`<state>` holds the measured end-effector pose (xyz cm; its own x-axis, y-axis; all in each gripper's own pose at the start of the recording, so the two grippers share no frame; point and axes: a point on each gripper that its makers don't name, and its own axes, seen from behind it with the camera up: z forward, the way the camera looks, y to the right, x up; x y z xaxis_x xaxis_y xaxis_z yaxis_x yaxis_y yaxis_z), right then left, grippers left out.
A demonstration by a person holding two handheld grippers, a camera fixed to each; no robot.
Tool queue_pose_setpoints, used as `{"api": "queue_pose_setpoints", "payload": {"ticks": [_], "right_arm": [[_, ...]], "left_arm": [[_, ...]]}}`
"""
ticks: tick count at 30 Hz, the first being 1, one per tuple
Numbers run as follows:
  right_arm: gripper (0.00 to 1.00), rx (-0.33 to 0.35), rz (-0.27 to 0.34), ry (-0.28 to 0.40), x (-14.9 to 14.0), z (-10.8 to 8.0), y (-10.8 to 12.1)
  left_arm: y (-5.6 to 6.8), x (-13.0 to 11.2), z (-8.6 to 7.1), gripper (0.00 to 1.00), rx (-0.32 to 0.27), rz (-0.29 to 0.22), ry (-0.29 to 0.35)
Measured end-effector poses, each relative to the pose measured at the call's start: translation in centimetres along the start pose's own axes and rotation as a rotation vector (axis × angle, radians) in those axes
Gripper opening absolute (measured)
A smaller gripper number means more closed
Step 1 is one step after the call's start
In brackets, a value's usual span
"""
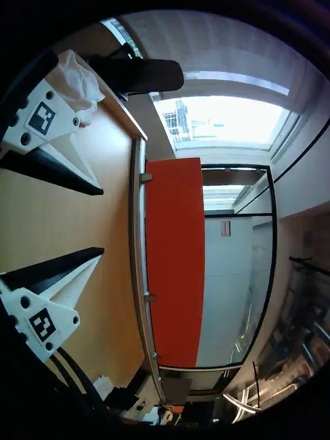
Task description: Fold towel
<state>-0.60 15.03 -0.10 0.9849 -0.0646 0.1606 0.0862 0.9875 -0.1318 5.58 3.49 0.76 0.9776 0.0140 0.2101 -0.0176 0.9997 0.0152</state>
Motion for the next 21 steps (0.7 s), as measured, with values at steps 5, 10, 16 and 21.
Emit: {"api": "queue_pose_setpoints", "payload": {"ticks": [5,10,16,21], "right_arm": [[0.97,0.043,0.006,0.028,1.8,-0.1,-2.7],[0.97,0.079,0.017,0.061,3.5,-0.3,-5.5],[0.97,0.113,0.032,0.082,5.0,-0.5,-8.9],[0.97,0.131,0.049,0.090,5.7,-0.6,-11.6]], "left_arm": [[0.0,0.6,0.1,0.69,-0.010,0.001,0.018],[-0.1,1.3,0.3,0.69,-0.015,0.002,0.035],[-0.2,2.1,0.3,0.69,-0.022,-0.014,0.054],[0.2,2.6,0.4,0.69,-0.041,-0.021,0.063]]}}
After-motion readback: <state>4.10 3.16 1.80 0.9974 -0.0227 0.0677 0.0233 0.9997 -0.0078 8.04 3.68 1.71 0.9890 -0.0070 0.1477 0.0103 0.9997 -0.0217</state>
